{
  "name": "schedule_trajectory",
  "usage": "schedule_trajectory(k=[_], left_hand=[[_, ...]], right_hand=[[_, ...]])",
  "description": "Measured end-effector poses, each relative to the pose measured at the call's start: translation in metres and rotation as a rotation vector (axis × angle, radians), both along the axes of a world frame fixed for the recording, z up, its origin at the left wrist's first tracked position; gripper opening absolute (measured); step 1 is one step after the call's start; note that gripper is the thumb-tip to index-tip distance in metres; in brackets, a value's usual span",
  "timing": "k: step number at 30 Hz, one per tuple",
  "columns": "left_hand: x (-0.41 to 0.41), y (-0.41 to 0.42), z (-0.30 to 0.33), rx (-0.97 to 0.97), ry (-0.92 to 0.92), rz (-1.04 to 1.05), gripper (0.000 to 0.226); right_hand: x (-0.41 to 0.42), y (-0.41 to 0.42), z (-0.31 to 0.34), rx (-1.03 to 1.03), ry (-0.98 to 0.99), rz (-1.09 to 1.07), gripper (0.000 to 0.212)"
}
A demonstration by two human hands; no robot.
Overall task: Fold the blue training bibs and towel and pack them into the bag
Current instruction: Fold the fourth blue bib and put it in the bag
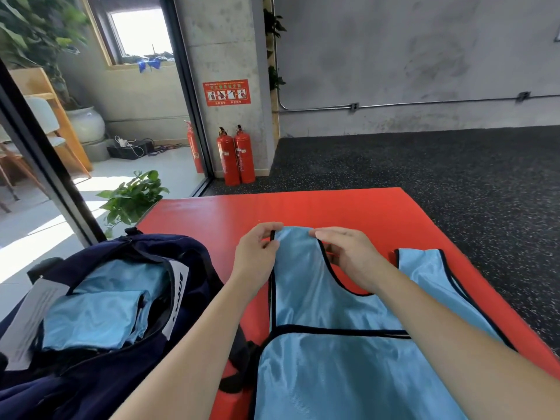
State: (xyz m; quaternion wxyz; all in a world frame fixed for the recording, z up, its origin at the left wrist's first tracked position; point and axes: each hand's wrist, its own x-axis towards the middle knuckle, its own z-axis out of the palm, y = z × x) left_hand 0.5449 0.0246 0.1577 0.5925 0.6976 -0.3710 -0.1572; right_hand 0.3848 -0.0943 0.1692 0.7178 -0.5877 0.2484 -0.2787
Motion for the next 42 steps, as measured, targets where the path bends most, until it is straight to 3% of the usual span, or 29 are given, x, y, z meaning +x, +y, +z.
schedule_trajectory(k=[3, 8, 14, 16, 20, 24, 27, 32, 35, 42], left_hand=[[0.013, -0.007, -0.010, 0.061, -0.069, 0.024, 0.053], [0.029, -0.010, -0.024, 0.105, -0.081, 0.054, 0.049], [0.037, -0.016, -0.042, 0.168, -0.099, 0.056, 0.049], [0.039, -0.016, -0.048, 0.294, -0.184, 0.028, 0.045], [0.032, -0.014, -0.056, 0.630, -0.477, -0.014, 0.043], [-0.007, -0.014, -0.050, 0.619, -0.590, -0.036, 0.036], [-0.043, -0.023, -0.049, 0.616, -0.648, -0.149, 0.038], [-0.077, -0.024, -0.070, 0.802, -0.724, -0.236, 0.079], [-0.073, -0.018, -0.079, 0.825, -0.804, -0.200, 0.101], [-0.079, 0.000, -0.059, 0.810, -0.718, -0.200, 0.084]], right_hand=[[0.015, -0.016, -0.007, -0.066, 0.167, 0.019, 0.020], [0.024, -0.034, -0.022, 0.027, 0.490, 0.288, 0.054], [0.029, -0.039, -0.046, 0.081, 0.207, 0.049, 0.044], [0.025, -0.040, -0.053, -0.100, 0.249, -0.031, 0.038], [-0.004, -0.037, -0.054, -0.598, 0.569, -0.086, 0.024], [-0.052, -0.031, -0.066, -0.874, 0.645, -0.228, 0.023], [-0.088, -0.034, -0.079, -1.055, 0.806, -0.366, 0.041], [-0.150, -0.053, -0.094, -0.957, 1.233, -0.285, 0.083], [-0.167, -0.062, -0.094, -0.905, 1.299, -0.219, 0.093], [-0.180, -0.054, -0.083, -1.013, 1.164, -0.144, 0.090]])
